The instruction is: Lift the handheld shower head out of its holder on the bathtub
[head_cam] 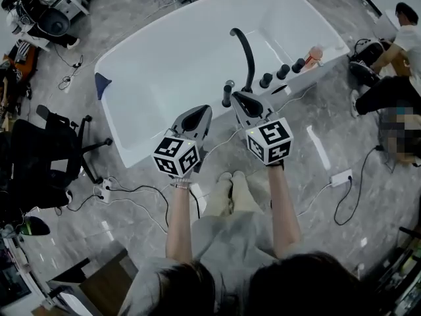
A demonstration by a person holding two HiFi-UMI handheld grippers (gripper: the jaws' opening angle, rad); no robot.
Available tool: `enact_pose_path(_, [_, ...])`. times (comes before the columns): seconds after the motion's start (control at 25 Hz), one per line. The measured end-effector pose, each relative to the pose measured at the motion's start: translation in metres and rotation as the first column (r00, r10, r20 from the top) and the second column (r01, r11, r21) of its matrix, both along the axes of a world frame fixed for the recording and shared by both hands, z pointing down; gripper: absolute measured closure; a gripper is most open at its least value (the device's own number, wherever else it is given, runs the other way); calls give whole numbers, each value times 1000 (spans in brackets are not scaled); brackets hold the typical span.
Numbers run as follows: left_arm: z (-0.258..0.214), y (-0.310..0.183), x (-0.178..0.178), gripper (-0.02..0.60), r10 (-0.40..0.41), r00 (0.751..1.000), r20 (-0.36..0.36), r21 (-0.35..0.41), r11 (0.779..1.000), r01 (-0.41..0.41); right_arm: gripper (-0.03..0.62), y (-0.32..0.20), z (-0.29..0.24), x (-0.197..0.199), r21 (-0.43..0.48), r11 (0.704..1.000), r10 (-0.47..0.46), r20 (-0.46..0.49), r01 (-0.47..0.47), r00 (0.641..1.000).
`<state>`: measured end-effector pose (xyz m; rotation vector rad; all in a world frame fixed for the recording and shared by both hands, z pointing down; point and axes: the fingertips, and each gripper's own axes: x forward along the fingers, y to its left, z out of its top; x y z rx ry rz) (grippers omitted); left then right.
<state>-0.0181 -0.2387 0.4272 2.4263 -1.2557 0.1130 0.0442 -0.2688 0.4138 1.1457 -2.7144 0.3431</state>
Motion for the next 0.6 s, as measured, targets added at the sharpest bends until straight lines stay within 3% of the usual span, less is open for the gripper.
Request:
enact_pose_path(0.4, [65,-19,-1,577,0,1000,-5,-69,998,0,591,-26,65,-8,-38,999,-14,-41,12,999])
enact_pose_path(0.6, [88,-24,3,577,14,1000,1,-87,996,-13,556,-30,98,-5,-74,997,-17,-54,13,998])
